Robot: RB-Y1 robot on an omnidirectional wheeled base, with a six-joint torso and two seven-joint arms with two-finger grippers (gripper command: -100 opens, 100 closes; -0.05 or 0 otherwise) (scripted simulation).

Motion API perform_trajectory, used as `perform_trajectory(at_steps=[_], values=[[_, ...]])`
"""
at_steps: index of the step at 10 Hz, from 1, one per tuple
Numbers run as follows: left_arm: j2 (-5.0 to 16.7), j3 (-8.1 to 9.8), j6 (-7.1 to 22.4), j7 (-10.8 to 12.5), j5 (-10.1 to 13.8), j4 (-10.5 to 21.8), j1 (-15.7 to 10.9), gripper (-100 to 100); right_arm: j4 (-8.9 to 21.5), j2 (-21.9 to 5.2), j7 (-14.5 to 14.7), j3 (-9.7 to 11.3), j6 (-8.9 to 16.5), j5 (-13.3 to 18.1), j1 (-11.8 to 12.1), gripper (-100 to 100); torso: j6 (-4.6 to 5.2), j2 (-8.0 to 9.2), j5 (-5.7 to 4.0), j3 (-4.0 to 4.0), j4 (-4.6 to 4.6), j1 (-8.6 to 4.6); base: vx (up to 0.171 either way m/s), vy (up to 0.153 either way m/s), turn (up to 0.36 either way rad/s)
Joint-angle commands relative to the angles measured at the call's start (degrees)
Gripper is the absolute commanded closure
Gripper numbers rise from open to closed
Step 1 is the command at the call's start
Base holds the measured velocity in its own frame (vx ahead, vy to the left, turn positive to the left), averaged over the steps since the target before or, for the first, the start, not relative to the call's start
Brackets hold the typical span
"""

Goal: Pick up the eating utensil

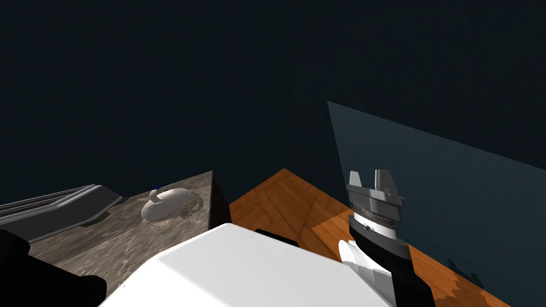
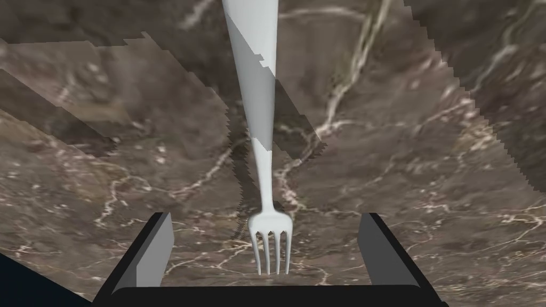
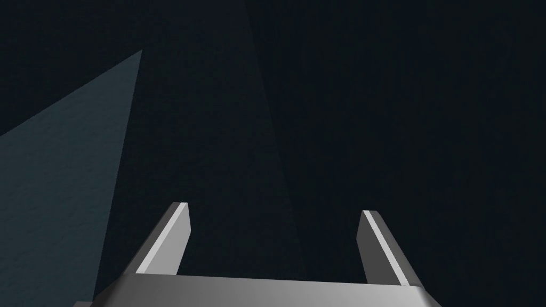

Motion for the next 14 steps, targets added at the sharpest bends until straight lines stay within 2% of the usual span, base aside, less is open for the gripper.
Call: perform_trajectory(at_steps=[1,2,3,7,8,9,13,14], values=[[0.0,0.0,0.0,0.0,0.0,0.0,0.0,-100,0.0,0.0,0.0,0.0,0.0,0.0,0.0,0,0.0,0.0,0.0,0.0,0.0,0.0,0.003,-0.009,0.011],[0.11,0.02,0.02,0.03,0.01,-0.01,0.0,0,0.0,0.01,0.0,0.01,0.0,0.0,-0.01,0,-0.02,0.16,-0.09,0.1,0.04,-0.3,0.0,0.0,0.0],[-0.3,-1.11,-0.24,-0.21,-0.09,1.68,-1.68,-100,0.0,0.01,0.0,0.01,0.0,0.0,-0.01,0,-0.02,0.22,-0.11,0.14,0.06,-0.37,0.007,0.0,-0.044],[-1.09,-3.37,-0.75,-0.68,-0.28,5.06,-5.04,-100,0.0,0.01,0.0,0.01,0.0,0.0,-0.01,0,-0.01,0.24,-0.11,0.15,0.06,-0.37,0.009,0.0,-0.031],[-0.87,-2.92,-0.5,-0.54,-0.17,4.3,-4.43,-100,0.0,0.01,0.0,0.01,0.0,0.0,-0.01,0,-0.02,0.23,-0.1,0.14,0.06,-0.37,0.0,0.0,0.0],[-0.87,-2.98,-0.5,-0.56,-0.17,4.4,-4.51,100,0.0,0.01,0.0,0.01,0.0,0.0,-0.01,0,-0.01,0.25,-0.08,0.16,0.07,-0.34,0.0,0.0,0.0],[-0.9,-2.97,-0.45,-0.5,-0.14,4.43,-4.47,100,0.0,0.01,0.0,0.01,0.0,0.0,-0.01,0,0.03,0.26,-0.05,0.17,0.09,-0.33,0.0,0.0,0.0],[-0.91,-2.97,-0.45,-0.5,-0.14,4.44,-4.47,0,0.0,0.01,0.0,0.01,0.0,0.0,-0.01,0,0.03,0.26,-0.04,0.17,0.09,-0.32,0.0,0.0,0.0]])
